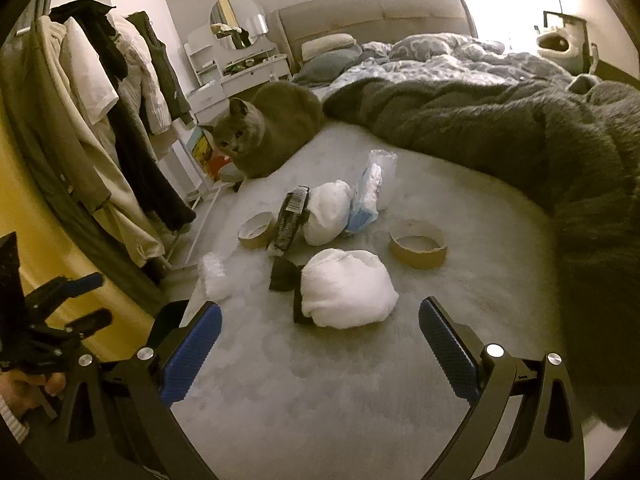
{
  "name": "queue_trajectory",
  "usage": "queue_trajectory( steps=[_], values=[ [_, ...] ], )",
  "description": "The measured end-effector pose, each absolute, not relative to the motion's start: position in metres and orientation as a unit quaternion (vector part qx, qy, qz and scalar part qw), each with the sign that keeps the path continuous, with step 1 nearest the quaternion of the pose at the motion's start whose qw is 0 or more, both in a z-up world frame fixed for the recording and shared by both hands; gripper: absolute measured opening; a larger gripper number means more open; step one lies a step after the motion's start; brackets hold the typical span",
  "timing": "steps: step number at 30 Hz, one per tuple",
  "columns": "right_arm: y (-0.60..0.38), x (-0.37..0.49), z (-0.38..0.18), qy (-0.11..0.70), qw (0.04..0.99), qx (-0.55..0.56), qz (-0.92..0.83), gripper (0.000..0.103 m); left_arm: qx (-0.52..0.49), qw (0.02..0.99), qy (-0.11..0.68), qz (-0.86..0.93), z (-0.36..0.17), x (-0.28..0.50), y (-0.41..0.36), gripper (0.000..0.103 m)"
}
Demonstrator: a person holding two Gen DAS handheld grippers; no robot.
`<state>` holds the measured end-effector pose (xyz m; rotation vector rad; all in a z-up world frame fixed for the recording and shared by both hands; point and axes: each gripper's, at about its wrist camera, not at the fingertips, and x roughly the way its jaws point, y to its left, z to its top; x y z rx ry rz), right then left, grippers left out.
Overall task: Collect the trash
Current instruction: 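Grasp the clear bubble-wrap packet with the left tool while the right tool grasps the white tissue ball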
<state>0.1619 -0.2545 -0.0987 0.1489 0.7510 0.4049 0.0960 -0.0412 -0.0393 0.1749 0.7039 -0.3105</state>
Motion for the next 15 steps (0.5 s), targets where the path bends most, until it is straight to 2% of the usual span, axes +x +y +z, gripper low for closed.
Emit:
queue_trajectory(
  steps=[5,9,15],
  values=[
    [-0.254,0.181,-0.11,0.376,0.899,0.08,0.209,0.098,0.101,0.915,0.342,-0.187,-0.051,0.12,-0.054,0.078],
    [-0.253,0.191,-0.12,0.389,0.892,0.083,0.217,0.081,0.092,0.906,0.356,-0.208,-0.063,0.137,-0.06,0.078],
    [-0.254,0.198,-0.125,0.395,0.888,0.088,0.22,0.081,0.098,0.898,0.363,-0.228,-0.074,0.156,-0.074,0.078]
  ],
)
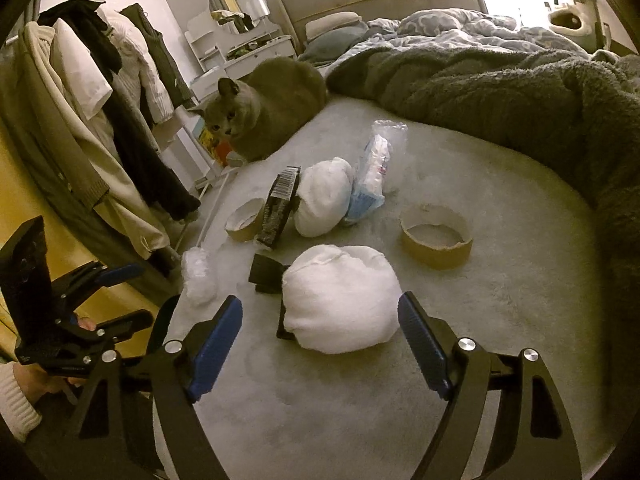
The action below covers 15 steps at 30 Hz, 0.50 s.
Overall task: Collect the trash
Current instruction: 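Grasp the clear bubble-wrap packet with the left tool while the right tool grasps the white tissue ball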
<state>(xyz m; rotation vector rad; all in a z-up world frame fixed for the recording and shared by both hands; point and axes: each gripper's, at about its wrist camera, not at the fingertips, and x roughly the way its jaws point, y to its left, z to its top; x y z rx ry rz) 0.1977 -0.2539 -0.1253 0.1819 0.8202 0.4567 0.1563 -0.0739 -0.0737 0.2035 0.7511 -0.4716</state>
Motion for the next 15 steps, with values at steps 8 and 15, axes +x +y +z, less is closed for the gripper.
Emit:
queue_trajectory(
  steps=[8,15],
  values=[
    [-0.257,0.205,-0.135,0.407,0.879,0.106,0.227,0.081,0.086,0.891,0.375,-0.24,-0.085,0.182,-0.081,0.078],
    [-0.262,0.21,-0.137,0.406,0.874,0.137,0.231,0.079,0.083,0.885,0.381,-0.255,-0.093,0.196,-0.091,0.072]
  ],
)
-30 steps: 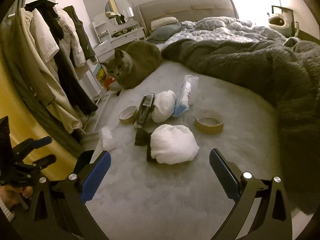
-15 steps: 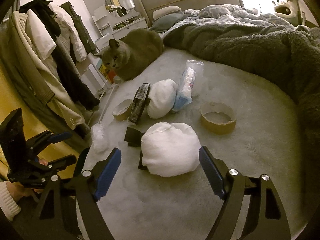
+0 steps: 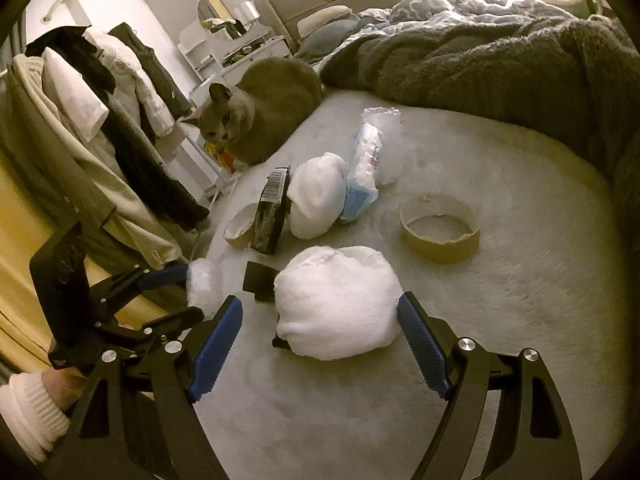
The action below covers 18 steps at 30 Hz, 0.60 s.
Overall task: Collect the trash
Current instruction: 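Grasp the clear bubble-wrap packet with the left tool while the right tool grasps the white tissue ball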
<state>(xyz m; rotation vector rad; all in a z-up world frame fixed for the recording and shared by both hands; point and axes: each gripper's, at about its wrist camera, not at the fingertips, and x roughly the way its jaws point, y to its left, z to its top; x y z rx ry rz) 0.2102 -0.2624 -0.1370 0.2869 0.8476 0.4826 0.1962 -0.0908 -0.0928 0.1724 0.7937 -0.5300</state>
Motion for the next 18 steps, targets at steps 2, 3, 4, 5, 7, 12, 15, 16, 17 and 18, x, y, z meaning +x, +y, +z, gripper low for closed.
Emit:
queue_trajectory(
  steps=[2,3,4,5,7,12,15,16,17,18],
  values=[
    [-0.262,0.211,-0.138,0.41,0.874,0.133,0.225,0.077,0.079,0.884,0.385,-0.253,-0.096,0.202,-0.092,0.067],
    [-0.262,0.212,-0.139,0.413,0.874,0.132,0.22,0.077,0.077,0.884,0.386,-0.251,-0.097,0.204,-0.092,0.064],
    [-0.263,0.213,-0.141,0.416,0.873,0.133,0.216,0.076,0.071,0.884,0.388,-0.249,-0.098,0.206,-0.091,0.063],
    [-0.263,0.214,-0.141,0.418,0.873,0.135,0.214,0.075,0.063,0.884,0.389,-0.25,-0.098,0.209,-0.09,0.063],
    [-0.264,0.216,-0.144,0.421,0.872,0.136,0.209,0.073,0.051,0.885,0.39,-0.25,-0.098,0.213,-0.089,0.063],
    [-0.262,0.217,-0.145,0.424,0.873,0.135,0.197,0.061,0.053,0.884,0.391,-0.25,-0.099,0.213,-0.092,0.059],
    [-0.262,0.215,-0.139,0.42,0.878,0.13,0.189,0.056,0.05,0.885,0.39,-0.249,-0.098,0.212,-0.091,0.057],
    [-0.262,0.214,-0.136,0.417,0.88,0.128,0.186,0.055,0.046,0.887,0.387,-0.249,-0.096,0.212,-0.09,0.057],
    [-0.262,0.213,-0.133,0.415,0.882,0.126,0.185,0.055,0.043,0.888,0.384,-0.249,-0.094,0.211,-0.088,0.057],
    [-0.262,0.212,-0.13,0.411,0.885,0.121,0.181,0.055,0.038,0.89,0.381,-0.248,-0.092,0.21,-0.087,0.057]
  ],
)
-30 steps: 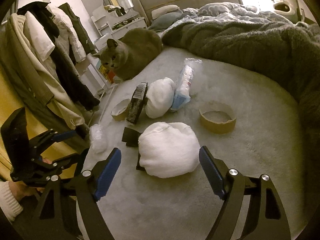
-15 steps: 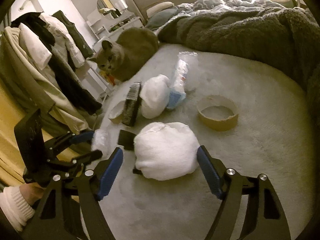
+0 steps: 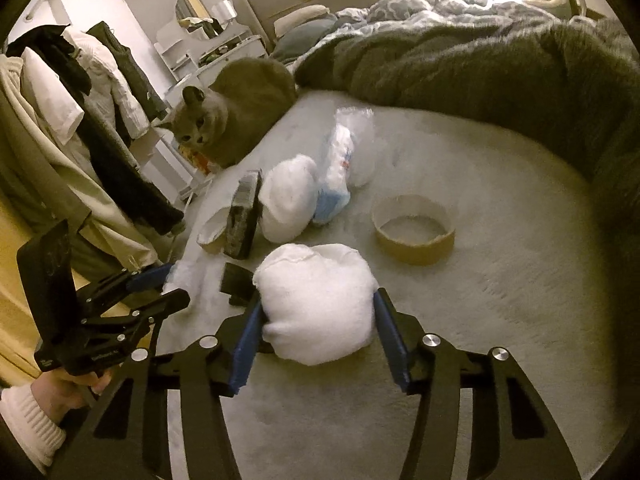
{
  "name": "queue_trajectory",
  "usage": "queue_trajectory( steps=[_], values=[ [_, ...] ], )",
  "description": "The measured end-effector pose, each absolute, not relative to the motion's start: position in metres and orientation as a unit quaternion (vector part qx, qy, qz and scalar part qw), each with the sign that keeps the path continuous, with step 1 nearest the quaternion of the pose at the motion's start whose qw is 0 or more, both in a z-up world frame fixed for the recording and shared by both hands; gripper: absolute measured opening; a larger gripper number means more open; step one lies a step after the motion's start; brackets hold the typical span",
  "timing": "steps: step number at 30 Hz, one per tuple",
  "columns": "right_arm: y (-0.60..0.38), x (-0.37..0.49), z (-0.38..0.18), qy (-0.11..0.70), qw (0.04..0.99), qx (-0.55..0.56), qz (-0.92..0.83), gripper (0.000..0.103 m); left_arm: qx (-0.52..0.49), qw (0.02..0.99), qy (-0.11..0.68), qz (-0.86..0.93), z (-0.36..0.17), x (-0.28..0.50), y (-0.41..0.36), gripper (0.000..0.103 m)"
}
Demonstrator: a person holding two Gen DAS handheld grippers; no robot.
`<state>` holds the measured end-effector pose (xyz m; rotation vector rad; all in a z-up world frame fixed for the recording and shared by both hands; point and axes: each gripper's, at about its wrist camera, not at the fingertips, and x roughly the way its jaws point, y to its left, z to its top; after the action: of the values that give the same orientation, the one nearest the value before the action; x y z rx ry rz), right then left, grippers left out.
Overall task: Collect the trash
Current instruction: 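Grasp the clear bubble-wrap packet with the left tool while the right tool grasps the white tissue ball, then carry the packet in the left tool while the right tool carries the tissue ball over the bin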
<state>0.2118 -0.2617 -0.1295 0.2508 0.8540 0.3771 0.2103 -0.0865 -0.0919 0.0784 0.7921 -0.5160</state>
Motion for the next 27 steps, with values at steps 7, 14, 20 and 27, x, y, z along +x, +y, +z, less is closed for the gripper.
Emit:
queue_trajectory(
  steps=[7,14,20,27],
  values=[
    [-0.259,0.205,-0.107,0.389,0.901,0.101,0.161,0.054,0.007,0.899,0.366,-0.24,-0.079,0.205,-0.073,0.057],
    [-0.249,0.203,-0.09,0.373,0.909,0.094,0.159,0.054,-0.019,0.912,0.356,-0.204,-0.066,0.201,-0.05,0.057],
    [-0.225,0.199,-0.081,0.368,0.908,0.085,0.18,0.054,-0.03,0.919,0.36,-0.159,-0.065,0.195,-0.022,0.057],
    [-0.177,0.202,-0.072,0.365,0.901,0.076,0.222,0.054,-0.043,0.918,0.38,-0.103,-0.075,0.194,0.026,0.057]
  ],
)
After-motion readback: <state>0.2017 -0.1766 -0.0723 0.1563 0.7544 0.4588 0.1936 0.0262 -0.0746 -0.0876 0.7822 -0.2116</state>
